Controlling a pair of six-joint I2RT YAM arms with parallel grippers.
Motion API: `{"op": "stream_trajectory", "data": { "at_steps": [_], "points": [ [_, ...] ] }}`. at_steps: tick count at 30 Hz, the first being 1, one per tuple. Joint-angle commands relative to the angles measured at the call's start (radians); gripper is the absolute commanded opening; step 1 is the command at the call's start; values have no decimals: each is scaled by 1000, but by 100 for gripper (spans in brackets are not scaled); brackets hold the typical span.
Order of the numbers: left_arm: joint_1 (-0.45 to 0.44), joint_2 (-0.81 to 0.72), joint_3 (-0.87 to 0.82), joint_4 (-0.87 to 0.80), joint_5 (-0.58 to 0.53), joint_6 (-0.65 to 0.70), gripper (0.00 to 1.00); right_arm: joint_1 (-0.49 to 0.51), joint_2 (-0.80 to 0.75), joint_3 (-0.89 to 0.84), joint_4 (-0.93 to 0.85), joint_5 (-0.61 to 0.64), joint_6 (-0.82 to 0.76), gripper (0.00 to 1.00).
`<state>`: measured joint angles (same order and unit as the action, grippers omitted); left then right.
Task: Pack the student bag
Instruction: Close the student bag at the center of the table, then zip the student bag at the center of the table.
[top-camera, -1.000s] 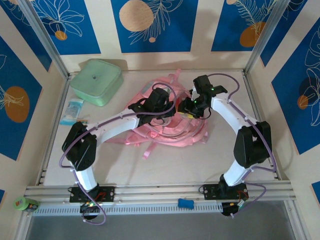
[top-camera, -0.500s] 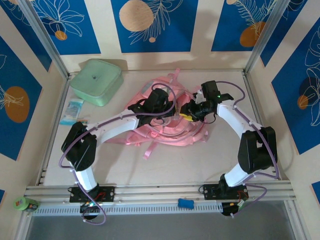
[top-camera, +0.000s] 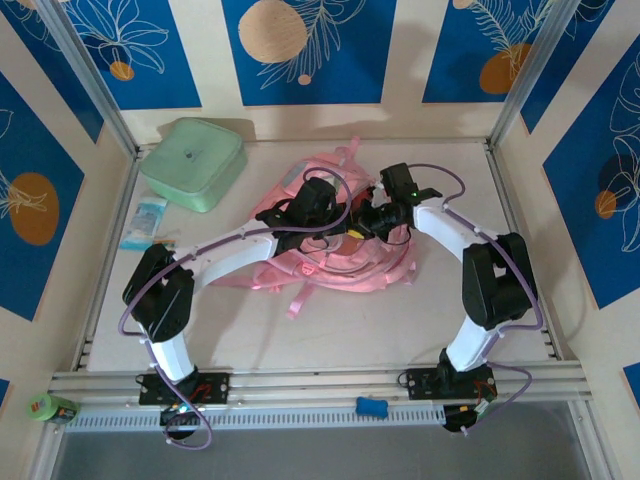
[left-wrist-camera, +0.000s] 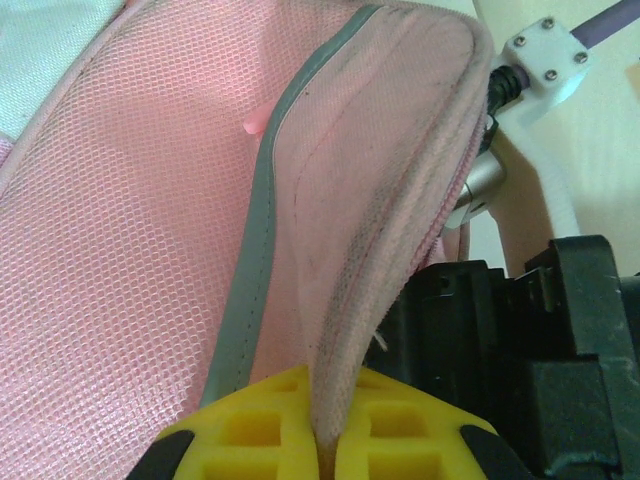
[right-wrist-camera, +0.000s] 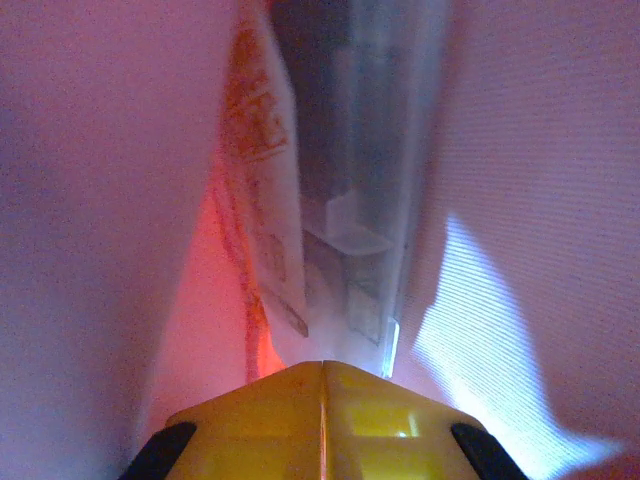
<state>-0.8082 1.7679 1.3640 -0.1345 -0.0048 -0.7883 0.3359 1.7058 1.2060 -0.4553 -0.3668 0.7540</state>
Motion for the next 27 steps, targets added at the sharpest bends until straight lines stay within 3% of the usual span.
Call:
{"op": "stream_trajectory", "data": {
  "at_steps": [1, 2, 8, 15, 21, 27],
  "points": [
    [4, -35, 11, 80, 9, -9, 0, 4, -48, 10, 19, -17, 14, 9],
    [3, -37, 10, 73, 13, -6, 0, -8, -72, -7, 14, -16, 3, 10],
    [9, -79, -53, 139, 101, -7, 34, -61, -226, -76, -172, 101, -120, 15],
    [66, -226, -245, 227, 200, -87, 47, -16, -398, -150, -349, 326, -160, 29],
    [161, -281, -431, 288, 214, -150, 49, 208, -434, -172, -370, 541, -17, 45],
    [226, -280, -514, 308, 199, -165, 47, 403, -341, -126, -310, 649, 171, 49]
  ]
}}
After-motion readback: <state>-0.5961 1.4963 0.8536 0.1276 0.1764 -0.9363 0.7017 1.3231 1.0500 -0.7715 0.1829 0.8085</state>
